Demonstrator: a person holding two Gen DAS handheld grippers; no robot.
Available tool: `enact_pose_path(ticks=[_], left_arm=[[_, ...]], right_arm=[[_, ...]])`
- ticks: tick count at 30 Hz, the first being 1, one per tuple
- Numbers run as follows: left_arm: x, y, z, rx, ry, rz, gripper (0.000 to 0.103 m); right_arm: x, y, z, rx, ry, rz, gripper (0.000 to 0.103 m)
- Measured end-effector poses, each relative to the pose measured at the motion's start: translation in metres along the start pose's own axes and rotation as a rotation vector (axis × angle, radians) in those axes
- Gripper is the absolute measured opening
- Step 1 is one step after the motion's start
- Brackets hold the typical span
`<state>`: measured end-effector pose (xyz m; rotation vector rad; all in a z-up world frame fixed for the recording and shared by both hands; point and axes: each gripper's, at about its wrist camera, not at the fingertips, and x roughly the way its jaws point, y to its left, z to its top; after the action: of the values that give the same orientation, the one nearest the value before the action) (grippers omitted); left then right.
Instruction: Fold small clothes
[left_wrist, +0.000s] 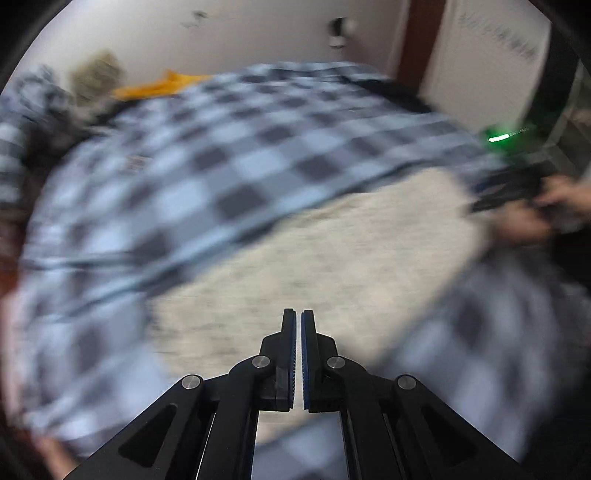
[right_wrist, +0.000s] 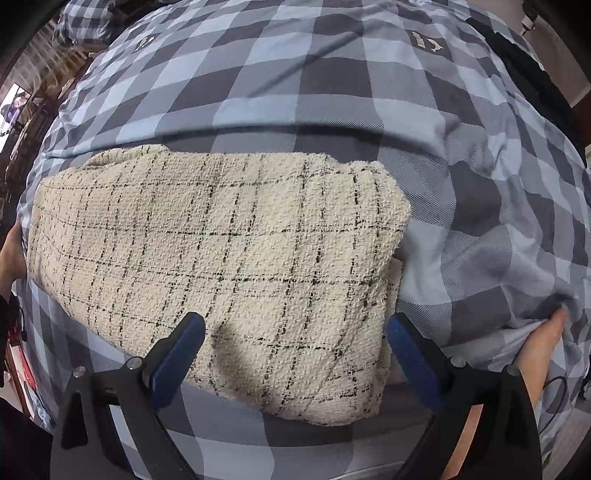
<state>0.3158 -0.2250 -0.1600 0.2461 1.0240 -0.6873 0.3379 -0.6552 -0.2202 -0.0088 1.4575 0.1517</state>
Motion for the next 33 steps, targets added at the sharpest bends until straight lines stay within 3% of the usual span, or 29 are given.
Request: enact_pose_path(ticks=[3,5,6,8,9,10,11,12,13,14,15,16,17,19,20,22,23,25,26,27,28,29,30,31,32,33], left_arm=[[0.009,-0.008,-0.003,0.121,0.015,0.219,0.001],[0.005,0.005,0.001,0.009,0.027,0.209,0.001],[0.000,-0.003,0.002,0.053,0.008,0.242,0.001],[-0.013,-0.038,-0.004,0.278,-0.083,0.284,0.001],[-0.020,-0.046,-0.004,0.322,-0.123,0.199,0.001],[-0.020,-0.037,-0.001,0.256,-0.116,0.095,0.001],[-0.008,-0.014,0.004,0.102,-0.039,0.070,0.001],[0.002,-0.005,0.004,0.075,0.026,0.169,0.001],[0.004,-0.007,0.001,0.130,0.037,0.227,0.001],[0.000,-0.013,-0.005,0.203,0.016,0.217,0.001],[-0.003,-0.011,-0.006,0.177,0.016,0.166,0.001],[-0.006,0.001,-0.003,0.072,0.038,0.097,0.005],[-0.005,0.011,-0.002,-0.002,0.070,0.098,0.005],[-0.004,0.003,-0.005,0.107,0.082,0.246,0.006],[-0.005,-0.003,-0.008,0.165,0.093,0.281,0.006],[-0.009,-0.002,-0.009,0.160,0.133,0.301,0.006],[-0.009,0.000,-0.010,0.173,0.156,0.364,0.006],[-0.011,-0.007,-0.021,0.374,0.141,0.603,0.006],[-0.013,-0.008,-0.024,0.400,0.141,0.637,0.006],[-0.023,-0.003,-0.021,0.303,0.141,0.529,0.006],[-0.037,0.010,-0.018,0.107,0.122,0.268,0.007],[-0.044,0.020,-0.016,-0.010,0.111,0.143,0.009],[-0.045,0.011,-0.017,0.080,0.109,0.294,0.016],[-0.043,-0.002,-0.021,0.210,0.093,0.418,0.044],[-0.041,-0.007,-0.023,0.254,0.090,0.438,0.076],[-0.042,0.009,-0.022,0.073,0.126,0.206,0.099]], right_arm=[[0.004,0.003,0.001,-0.005,0.006,-0.003,0.097],[0.006,0.003,0.003,-0.004,0.007,-0.003,0.097],[0.006,0.003,0.003,-0.004,0.008,-0.002,0.097],[0.008,0.004,0.002,-0.010,0.010,-0.009,0.097],[0.008,0.004,0.002,-0.011,0.011,-0.013,0.097],[0.011,0.005,0.001,-0.011,0.016,-0.016,0.097],[0.012,0.005,0.001,-0.009,0.021,-0.021,0.097],[0.012,0.004,0.000,-0.003,0.029,-0.030,0.097],[0.012,0.004,-0.001,0.003,0.031,-0.033,0.097],[0.010,0.005,-0.003,0.012,0.034,-0.033,0.097],[0.006,0.006,-0.006,0.018,0.034,-0.028,0.097],[0.000,0.008,-0.009,0.019,0.031,-0.026,0.097],[-0.005,0.010,-0.011,0.016,0.028,-0.025,0.097],[-0.016,0.015,-0.016,0.008,0.022,-0.034,0.097],[-0.020,0.017,-0.018,0.007,0.020,-0.036,0.097],[-0.030,0.022,-0.022,0.018,0.018,-0.043,0.097],[-0.033,0.024,-0.023,0.024,0.017,-0.047,0.097],[-0.043,0.031,-0.029,0.045,0.015,-0.054,0.097],[-0.047,0.034,-0.031,0.054,0.015,-0.054,0.097],[-0.052,0.039,-0.035,0.066,0.016,-0.052,0.097],[-0.055,0.042,-0.037,0.072,0.017,-0.046,0.097],[-0.060,0.048,-0.040,0.079,0.017,-0.032,0.097],[-0.064,0.052,-0.041,0.082,0.020,-0.018,0.097],[-0.068,0.052,-0.038,0.083,0.026,-0.005,0.097],[-0.069,0.055,-0.040,0.085,0.031,0.002,0.097],[-0.067,0.055,-0.038,0.088,0.036,0.011,0.097]])
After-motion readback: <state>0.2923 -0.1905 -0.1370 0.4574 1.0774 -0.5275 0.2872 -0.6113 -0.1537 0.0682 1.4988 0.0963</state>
